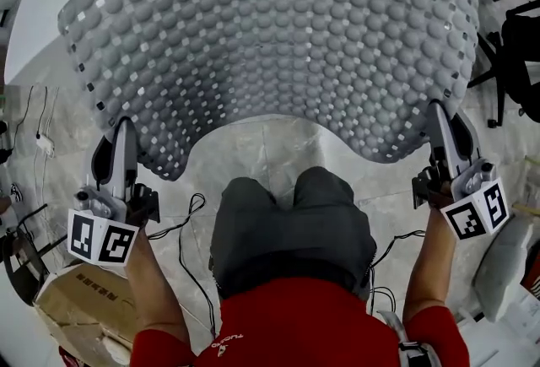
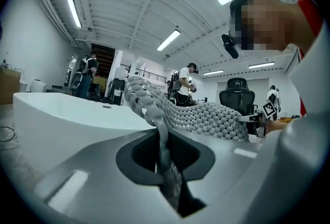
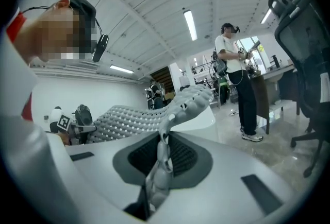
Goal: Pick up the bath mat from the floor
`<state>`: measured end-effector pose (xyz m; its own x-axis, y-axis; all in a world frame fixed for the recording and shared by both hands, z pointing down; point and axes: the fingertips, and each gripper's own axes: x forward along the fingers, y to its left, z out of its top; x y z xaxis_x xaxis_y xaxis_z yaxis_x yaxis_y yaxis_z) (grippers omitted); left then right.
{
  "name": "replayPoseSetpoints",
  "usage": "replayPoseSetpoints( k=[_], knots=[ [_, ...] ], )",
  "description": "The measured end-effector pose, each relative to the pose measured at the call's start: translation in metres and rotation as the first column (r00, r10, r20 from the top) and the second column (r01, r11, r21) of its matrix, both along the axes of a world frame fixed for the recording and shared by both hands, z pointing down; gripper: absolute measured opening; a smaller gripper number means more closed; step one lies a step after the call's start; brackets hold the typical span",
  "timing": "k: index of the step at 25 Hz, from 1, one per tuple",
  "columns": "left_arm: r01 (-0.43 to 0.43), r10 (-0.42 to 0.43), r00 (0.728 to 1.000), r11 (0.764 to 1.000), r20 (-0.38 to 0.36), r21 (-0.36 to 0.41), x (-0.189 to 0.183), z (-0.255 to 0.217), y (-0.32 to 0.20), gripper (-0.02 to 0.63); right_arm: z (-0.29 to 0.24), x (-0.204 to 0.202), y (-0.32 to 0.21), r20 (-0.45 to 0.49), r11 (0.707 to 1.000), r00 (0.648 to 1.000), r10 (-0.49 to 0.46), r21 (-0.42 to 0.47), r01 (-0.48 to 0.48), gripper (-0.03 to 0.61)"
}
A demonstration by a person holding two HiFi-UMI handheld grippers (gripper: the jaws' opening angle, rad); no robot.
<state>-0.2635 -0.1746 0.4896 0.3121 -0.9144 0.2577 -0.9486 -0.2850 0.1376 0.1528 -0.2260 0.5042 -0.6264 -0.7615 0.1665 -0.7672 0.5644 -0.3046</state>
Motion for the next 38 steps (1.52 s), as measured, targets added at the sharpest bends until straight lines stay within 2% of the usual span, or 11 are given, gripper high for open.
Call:
replayPoseSetpoints(
  k=[8,14,17,21,26,32,38],
  knots=[
    [0.004,-0.004,1.0,1.0,-0.006,-0.006,0.006,-0.01,0.001,0.038,-0.007,0.003,-0.002,0.044,1.0,0.999,-0.001,-0.02,0.002,0.041],
    [-0.004,0.007,0.997,0.999,-0.083,0.035,0.002,0.001,0.0,0.038,-0.019,-0.005,-0.001,0.021,1.0,1.0,-0.006,0.013,0.006,0.041],
    [-0.011,0.015,0.995,0.999,-0.094,0.042,0.001,-0.001,0.001,0.038,-0.025,-0.006,-0.001,0.019,1.0,1.0,-0.005,0.024,0.005,0.041],
    [-0.011,0.013,0.994,1.0,-0.106,0.026,0.009,-0.02,0.008,0.038,-0.043,0.007,0.008,0.041,1.0,0.999,0.005,0.014,-0.006,0.041],
    [-0.037,0.046,0.993,0.996,-0.11,0.081,0.025,-0.039,-0.006,0.038,-0.063,0.029,0.005,0.066,0.997,0.997,0.025,0.067,-0.029,0.041],
    [-0.022,0.026,0.998,0.998,-0.055,0.06,0.01,-0.024,0.003,0.038,-0.028,0.012,0.005,0.089,0.998,0.996,-0.016,0.055,0.011,0.041],
    [0.003,0.004,0.997,0.997,-0.079,0.079,0.003,0.001,0.004,0.038,-0.018,0.002,-0.003,0.065,0.996,0.996,-0.058,0.073,0.053,0.041]
  ],
)
